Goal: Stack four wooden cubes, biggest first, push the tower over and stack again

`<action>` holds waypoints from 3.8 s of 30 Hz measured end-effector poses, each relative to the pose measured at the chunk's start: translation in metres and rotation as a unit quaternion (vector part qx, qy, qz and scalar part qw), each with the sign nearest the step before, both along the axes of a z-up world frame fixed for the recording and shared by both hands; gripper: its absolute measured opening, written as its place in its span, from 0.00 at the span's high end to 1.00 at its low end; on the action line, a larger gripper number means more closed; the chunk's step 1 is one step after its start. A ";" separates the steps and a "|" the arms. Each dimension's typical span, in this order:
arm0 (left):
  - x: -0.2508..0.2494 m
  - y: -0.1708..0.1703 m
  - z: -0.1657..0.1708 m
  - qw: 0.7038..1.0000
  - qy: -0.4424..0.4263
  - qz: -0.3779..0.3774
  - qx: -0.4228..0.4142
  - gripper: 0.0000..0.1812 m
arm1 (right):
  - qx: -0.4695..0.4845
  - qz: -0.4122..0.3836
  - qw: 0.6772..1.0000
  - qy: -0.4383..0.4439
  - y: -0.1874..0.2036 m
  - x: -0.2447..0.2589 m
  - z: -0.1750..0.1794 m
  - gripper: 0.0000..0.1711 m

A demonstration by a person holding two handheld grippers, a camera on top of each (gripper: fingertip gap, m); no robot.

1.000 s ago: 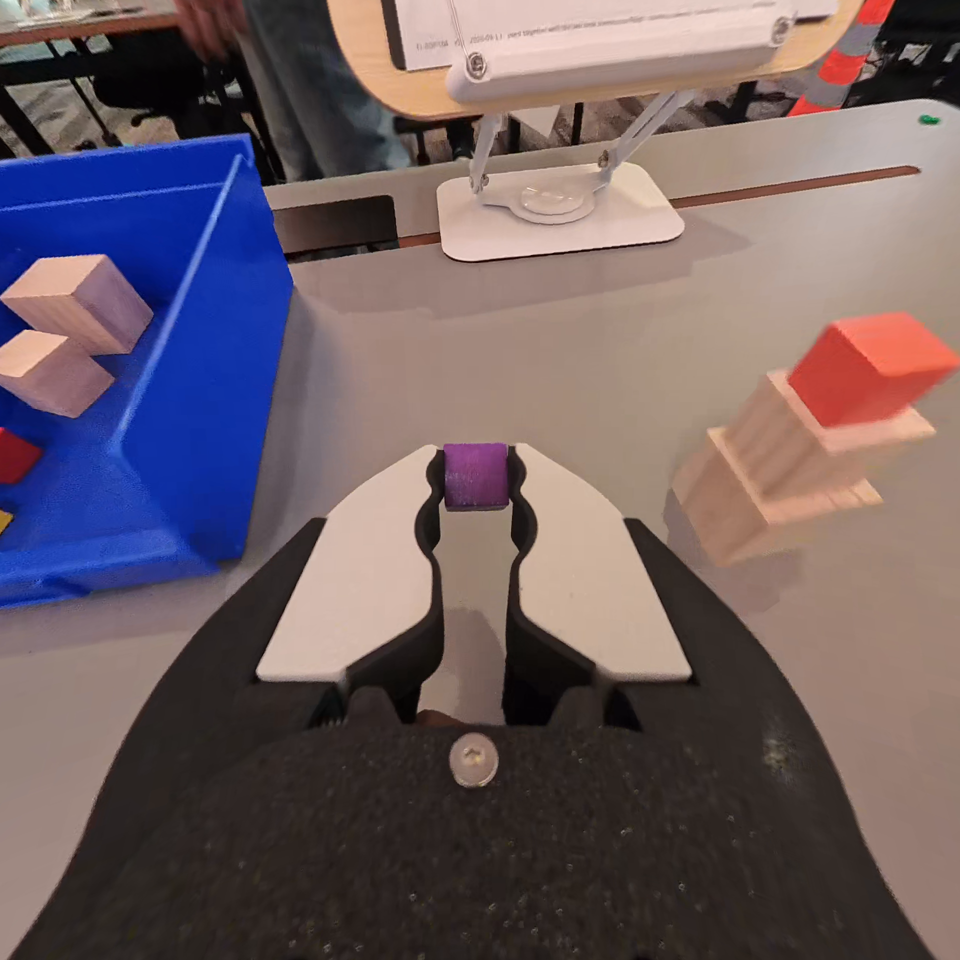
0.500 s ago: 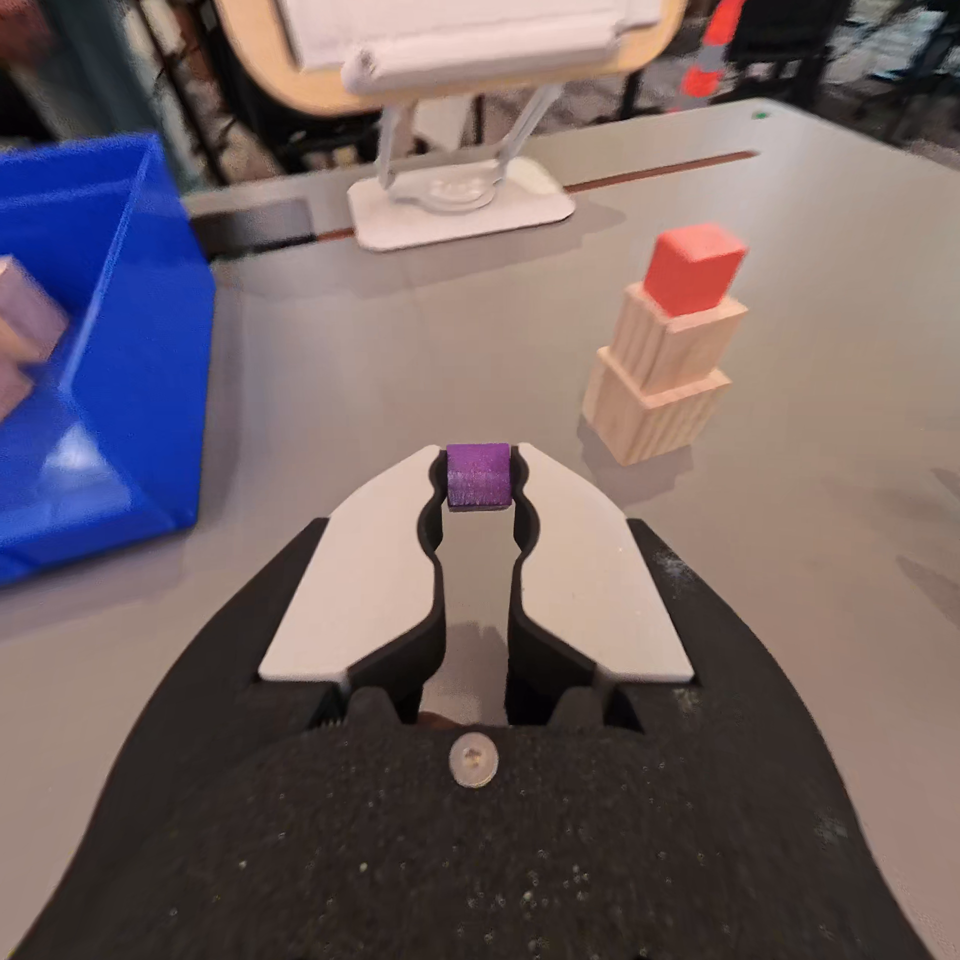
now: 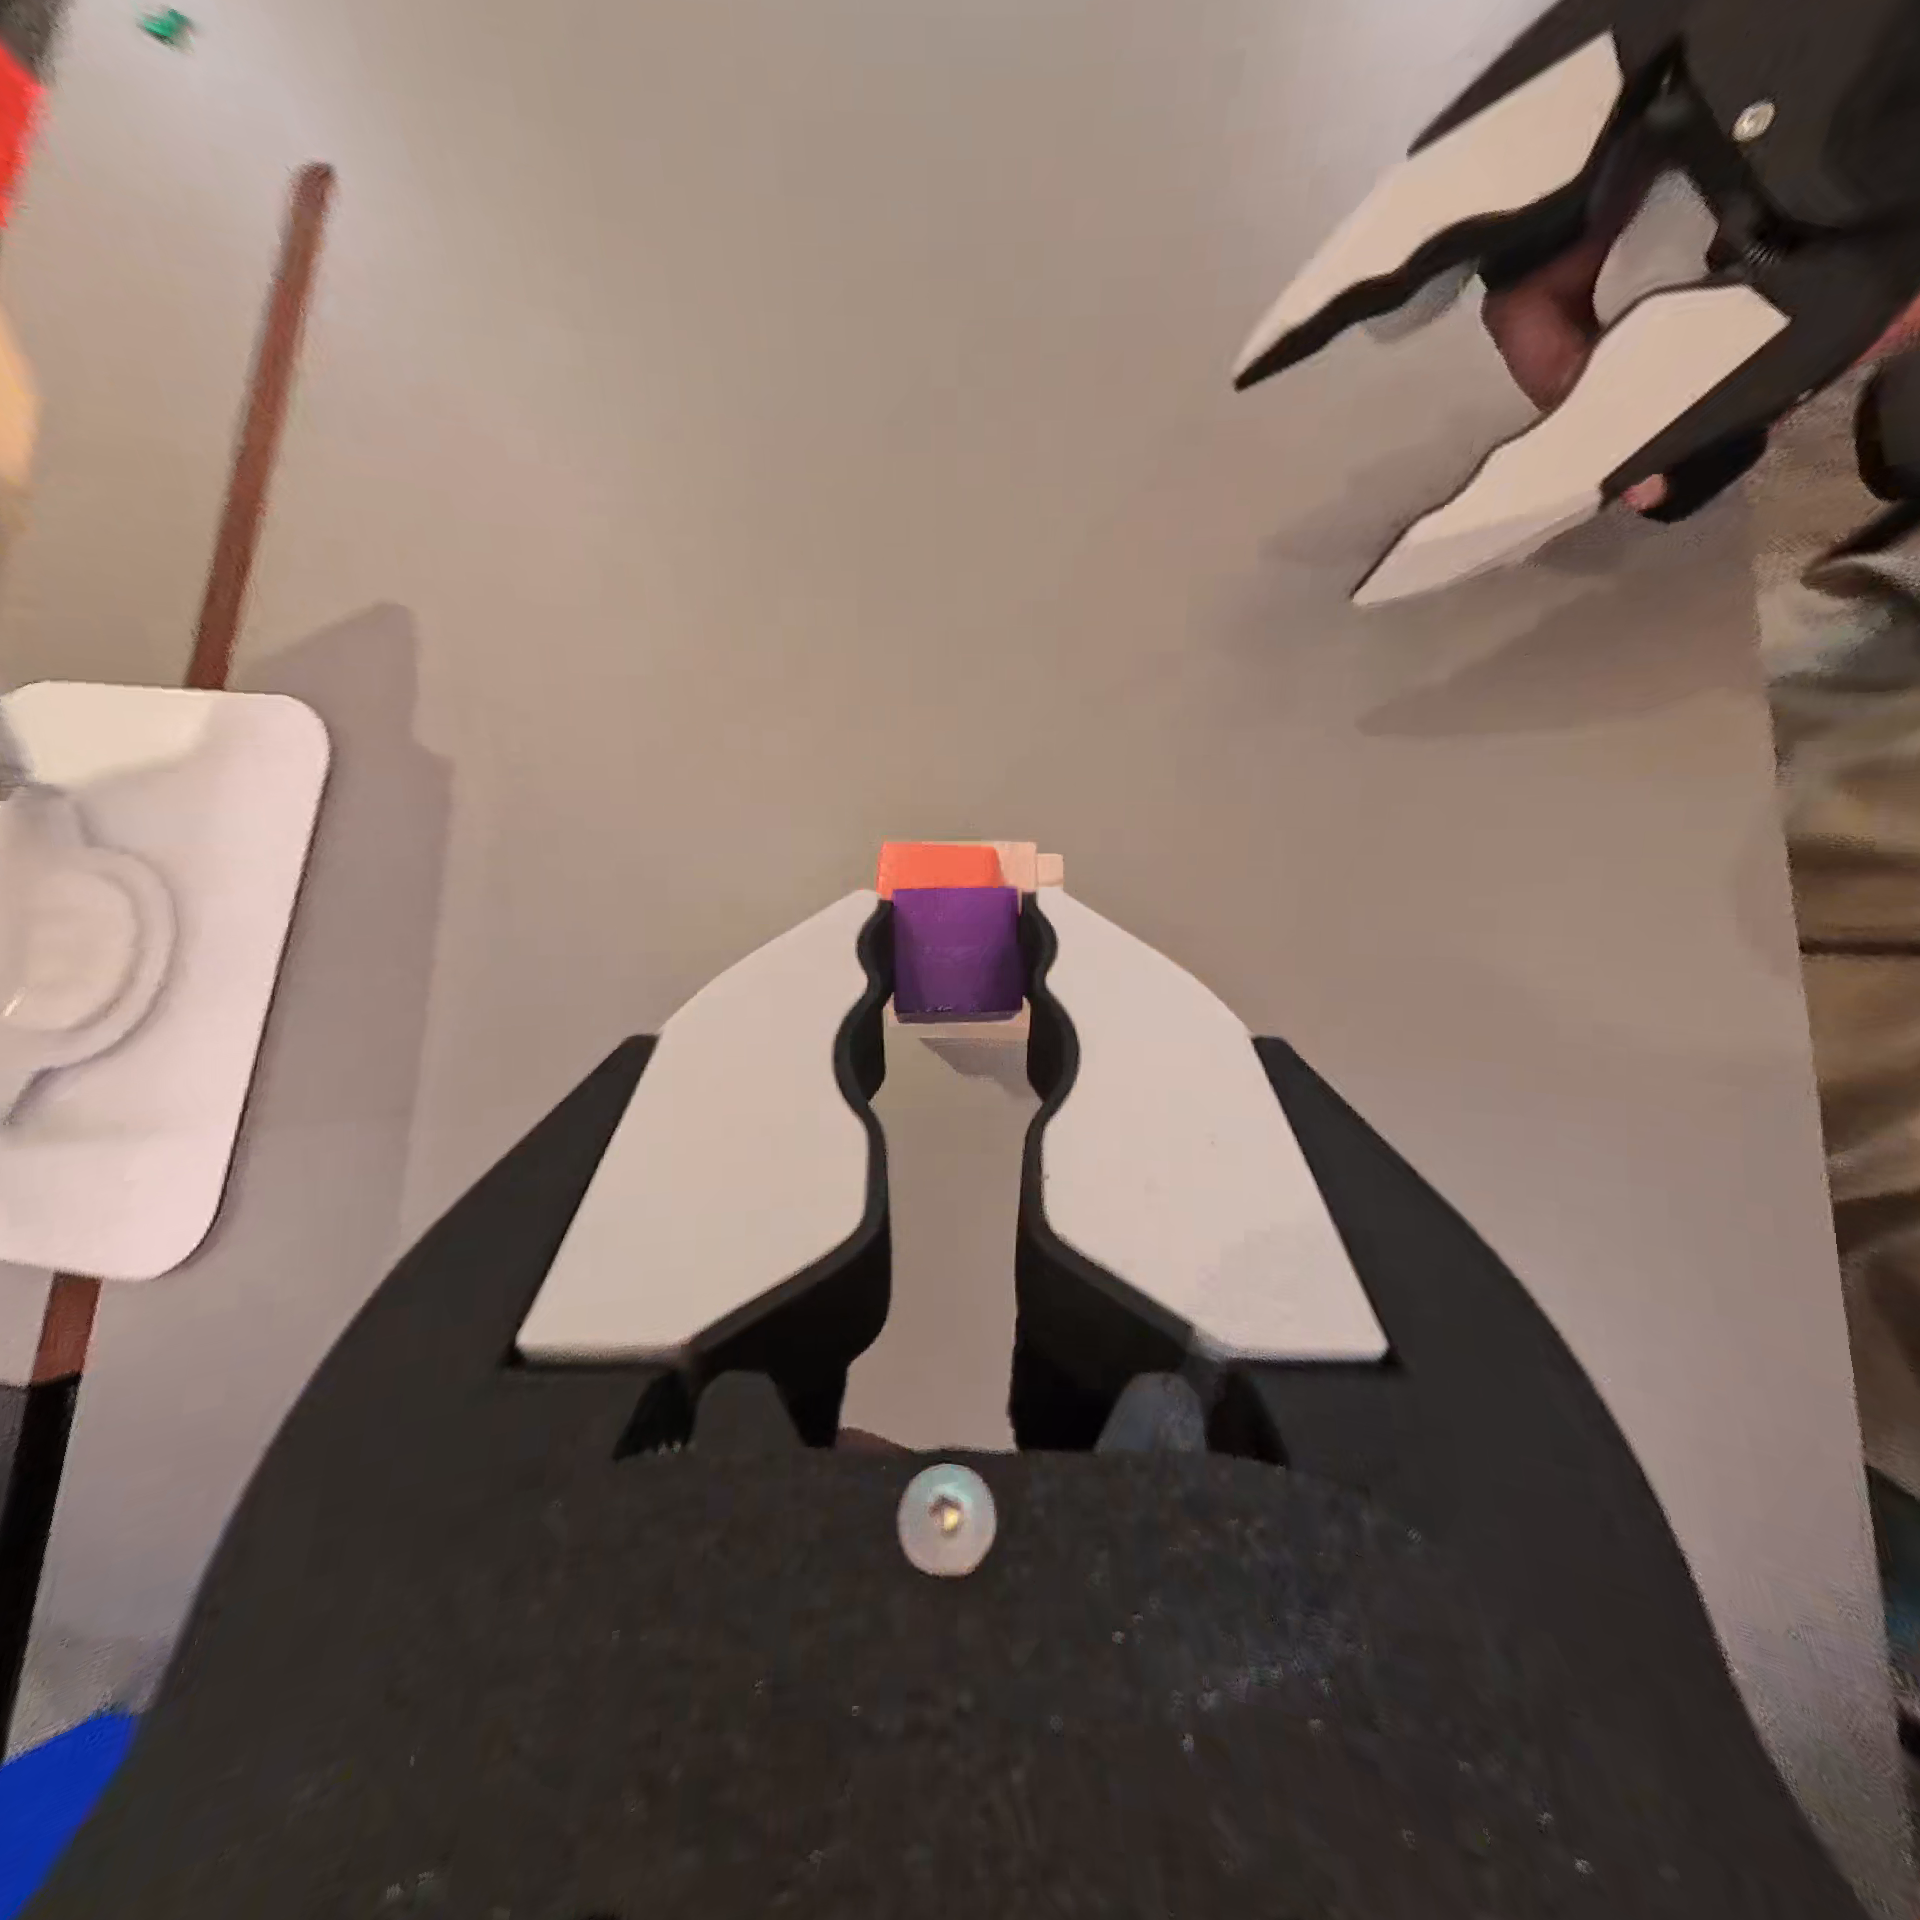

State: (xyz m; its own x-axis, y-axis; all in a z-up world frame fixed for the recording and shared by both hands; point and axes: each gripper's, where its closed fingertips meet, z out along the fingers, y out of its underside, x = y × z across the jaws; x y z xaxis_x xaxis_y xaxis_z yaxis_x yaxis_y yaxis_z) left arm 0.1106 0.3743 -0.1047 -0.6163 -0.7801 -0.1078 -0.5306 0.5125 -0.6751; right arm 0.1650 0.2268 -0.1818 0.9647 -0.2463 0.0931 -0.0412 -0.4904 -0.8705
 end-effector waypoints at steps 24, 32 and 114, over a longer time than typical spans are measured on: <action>0.015 -0.004 -0.020 0.996 0.074 -0.049 -0.021 0.88 | -0.008 0.000 1.000 -0.002 -0.001 0.002 -0.003 0.58; 0.012 -0.010 0.011 0.995 0.034 -0.032 -0.085 0.64 | -0.007 0.000 1.000 -0.002 -0.002 0.002 -0.002 0.58; -0.105 0.030 -0.067 0.984 0.062 0.028 0.167 1.00 | 0.000 0.074 0.997 0.019 -0.006 -0.026 0.002 0.68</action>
State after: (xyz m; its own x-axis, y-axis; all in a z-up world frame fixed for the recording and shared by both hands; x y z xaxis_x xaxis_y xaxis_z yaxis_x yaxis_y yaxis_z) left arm 0.0051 0.4044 -0.1718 -0.5978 -0.7472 -0.2904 -0.6321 0.6622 -0.4024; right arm 0.1393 0.2209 -0.1799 0.9932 -0.1019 0.0567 -0.0010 -0.4930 -0.8700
